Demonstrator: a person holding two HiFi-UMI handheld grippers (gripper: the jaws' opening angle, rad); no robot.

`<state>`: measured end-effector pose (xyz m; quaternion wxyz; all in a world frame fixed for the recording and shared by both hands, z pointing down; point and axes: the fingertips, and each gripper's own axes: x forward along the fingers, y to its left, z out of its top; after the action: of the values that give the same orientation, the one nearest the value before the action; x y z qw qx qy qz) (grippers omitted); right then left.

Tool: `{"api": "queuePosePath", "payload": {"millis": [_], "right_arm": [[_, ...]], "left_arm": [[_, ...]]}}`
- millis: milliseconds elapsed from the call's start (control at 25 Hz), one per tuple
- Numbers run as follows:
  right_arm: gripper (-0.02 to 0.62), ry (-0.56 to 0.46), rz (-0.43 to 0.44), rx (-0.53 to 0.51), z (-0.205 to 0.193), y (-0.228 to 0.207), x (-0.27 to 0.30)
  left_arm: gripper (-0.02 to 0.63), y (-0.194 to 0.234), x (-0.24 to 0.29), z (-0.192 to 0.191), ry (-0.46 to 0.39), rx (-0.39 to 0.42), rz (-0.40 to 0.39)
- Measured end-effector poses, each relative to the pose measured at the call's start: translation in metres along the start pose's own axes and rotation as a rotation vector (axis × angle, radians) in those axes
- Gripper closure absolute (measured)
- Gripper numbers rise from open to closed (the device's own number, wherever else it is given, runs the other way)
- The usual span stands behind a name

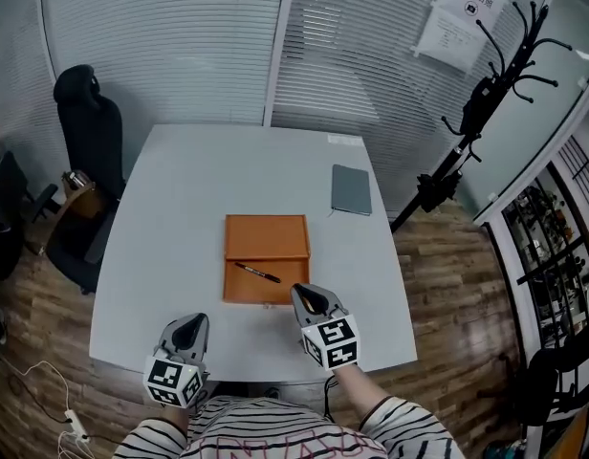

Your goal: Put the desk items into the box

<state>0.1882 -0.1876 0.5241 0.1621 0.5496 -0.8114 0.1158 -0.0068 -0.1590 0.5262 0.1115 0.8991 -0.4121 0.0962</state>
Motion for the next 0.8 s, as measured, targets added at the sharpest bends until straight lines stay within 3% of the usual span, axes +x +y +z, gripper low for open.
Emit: {"api": "queuePosePath", "payload": {"millis": [400,800], "right_arm": [[0.568,-0.11,0.029,0.079,0.001,0.014,-0.061],[0.569,-0.089,0.015,0.102,-0.028,0.016,-0.089]], "left_arm": [[0.584,-0.024,-0.009,0.0,-0.02,-0.006,-0.005],[0.584,-0.043,-0.022,-0.009,-0.011,-0.005,-0.007]]}}
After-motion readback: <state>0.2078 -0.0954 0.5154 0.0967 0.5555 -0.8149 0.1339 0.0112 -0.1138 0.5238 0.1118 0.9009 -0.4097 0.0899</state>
